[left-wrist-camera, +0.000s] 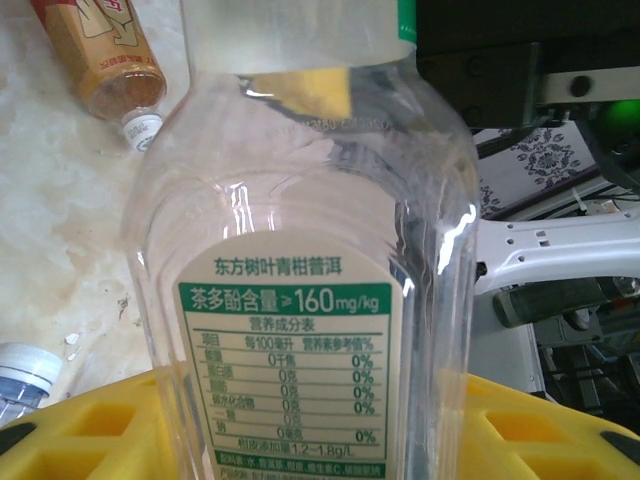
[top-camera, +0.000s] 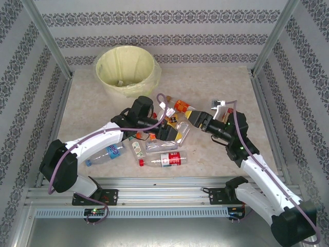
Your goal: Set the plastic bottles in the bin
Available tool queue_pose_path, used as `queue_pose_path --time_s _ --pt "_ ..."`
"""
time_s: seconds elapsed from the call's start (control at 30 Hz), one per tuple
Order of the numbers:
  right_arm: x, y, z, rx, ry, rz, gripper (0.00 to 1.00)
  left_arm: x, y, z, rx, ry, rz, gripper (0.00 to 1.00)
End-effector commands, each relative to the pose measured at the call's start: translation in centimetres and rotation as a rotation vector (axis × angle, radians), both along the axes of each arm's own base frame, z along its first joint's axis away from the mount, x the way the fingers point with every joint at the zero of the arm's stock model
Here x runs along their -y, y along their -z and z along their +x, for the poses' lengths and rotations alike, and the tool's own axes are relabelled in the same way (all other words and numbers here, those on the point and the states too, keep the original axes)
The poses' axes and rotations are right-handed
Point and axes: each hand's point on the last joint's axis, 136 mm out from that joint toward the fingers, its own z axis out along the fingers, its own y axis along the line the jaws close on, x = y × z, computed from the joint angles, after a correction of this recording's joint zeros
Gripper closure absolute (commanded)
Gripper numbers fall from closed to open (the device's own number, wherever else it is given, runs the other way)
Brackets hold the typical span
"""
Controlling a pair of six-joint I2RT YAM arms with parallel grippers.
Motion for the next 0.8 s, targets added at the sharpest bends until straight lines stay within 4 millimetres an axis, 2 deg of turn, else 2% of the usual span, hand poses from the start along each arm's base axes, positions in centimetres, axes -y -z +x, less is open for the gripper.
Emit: queue_pose_path --time_s 0.0,0.23,0.4,0.63,0.77 --pt "0.6 -2.8 -1.0 0.079 0.015 -0.003 0.11 -0.5 -2.6 0.9 0.057 -0.016 -0.07 0.48" --pt "1.5 -6.0 -4.1 0.177 -0.005 -0.034 0.02 -1.6 -5.4 2.3 0.122 -0.098 -0.081 0.47" --pt "2.1 -8.9 -6.5 0.271 -0.023 -0.072 0.02 -2.9 -7.6 4.2 0.195 -0.194 -0.031 0.48" --pt "2.9 -12.4 -9.1 0.385 -0.026 -0.105 0.02 -5.9 -11.4 8.6 0.315 -0.4 0.083 0.49" --pt "3.5 -13.4 -9.9 0.428 -0.009 -0.122 0.02 -8.2 -13.6 11.1 0.394 -0.522 0.16 0.5"
